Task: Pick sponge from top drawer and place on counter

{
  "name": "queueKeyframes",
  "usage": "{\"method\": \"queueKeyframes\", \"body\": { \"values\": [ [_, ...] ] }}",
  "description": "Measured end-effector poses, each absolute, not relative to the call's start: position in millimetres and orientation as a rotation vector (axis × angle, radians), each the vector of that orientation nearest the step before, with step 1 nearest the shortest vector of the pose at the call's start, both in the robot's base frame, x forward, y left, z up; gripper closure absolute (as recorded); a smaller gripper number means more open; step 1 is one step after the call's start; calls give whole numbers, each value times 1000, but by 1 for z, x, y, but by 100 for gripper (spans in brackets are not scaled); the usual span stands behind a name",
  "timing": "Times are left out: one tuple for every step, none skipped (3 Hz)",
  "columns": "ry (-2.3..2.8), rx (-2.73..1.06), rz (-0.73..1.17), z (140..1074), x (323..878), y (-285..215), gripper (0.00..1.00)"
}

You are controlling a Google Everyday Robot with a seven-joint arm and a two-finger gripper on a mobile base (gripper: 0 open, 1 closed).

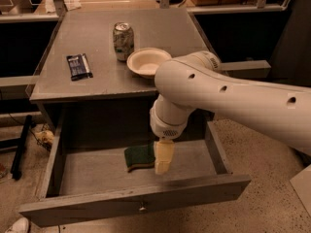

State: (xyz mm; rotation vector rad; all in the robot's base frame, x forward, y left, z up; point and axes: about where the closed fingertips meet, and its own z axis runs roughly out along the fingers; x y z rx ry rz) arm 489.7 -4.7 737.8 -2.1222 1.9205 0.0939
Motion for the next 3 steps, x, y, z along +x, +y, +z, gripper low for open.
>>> {"method": "queueKeyframes", "body": {
  "values": [
    [1917, -2078, 139, 726, 506, 11, 0],
    [1908, -2060, 168, 709, 516, 23, 0],
    [1921, -2047, 220, 688, 516, 31, 0]
  ]
}}
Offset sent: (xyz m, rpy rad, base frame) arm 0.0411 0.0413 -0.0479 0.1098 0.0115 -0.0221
